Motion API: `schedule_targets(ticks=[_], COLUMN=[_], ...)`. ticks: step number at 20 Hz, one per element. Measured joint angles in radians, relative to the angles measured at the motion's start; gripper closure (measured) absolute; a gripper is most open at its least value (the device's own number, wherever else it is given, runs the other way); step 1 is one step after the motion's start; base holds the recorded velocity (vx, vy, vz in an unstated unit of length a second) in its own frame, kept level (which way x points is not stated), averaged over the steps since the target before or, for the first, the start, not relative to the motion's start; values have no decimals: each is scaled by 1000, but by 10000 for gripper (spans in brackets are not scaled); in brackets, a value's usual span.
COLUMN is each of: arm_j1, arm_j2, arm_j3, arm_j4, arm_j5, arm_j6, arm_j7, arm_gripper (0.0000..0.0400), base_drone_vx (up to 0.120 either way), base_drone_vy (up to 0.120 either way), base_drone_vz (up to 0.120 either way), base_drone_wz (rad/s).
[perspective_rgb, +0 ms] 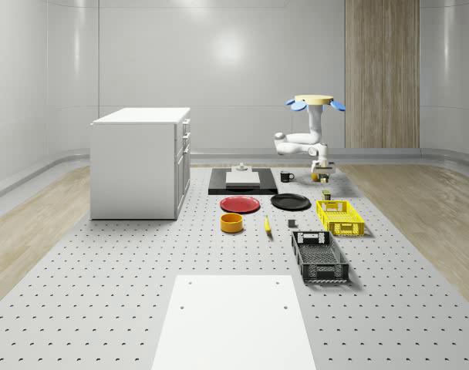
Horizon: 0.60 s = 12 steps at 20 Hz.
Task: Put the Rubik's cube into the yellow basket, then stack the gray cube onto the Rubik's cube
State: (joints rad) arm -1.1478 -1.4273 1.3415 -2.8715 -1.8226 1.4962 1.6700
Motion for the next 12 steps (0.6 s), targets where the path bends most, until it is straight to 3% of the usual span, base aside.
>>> schedule_targets(ticks=[12], arm_j1=[-7], arm_j2=[-29], arm_j3=[5], arm_j4=[1], arm_j5=[13], arm_j6=[27], arm_j7=[6], arm_gripper=[79], base_drone_vx=[120], base_drone_vy=[0], base_drone_vz=[0], base_drone_wz=[0])
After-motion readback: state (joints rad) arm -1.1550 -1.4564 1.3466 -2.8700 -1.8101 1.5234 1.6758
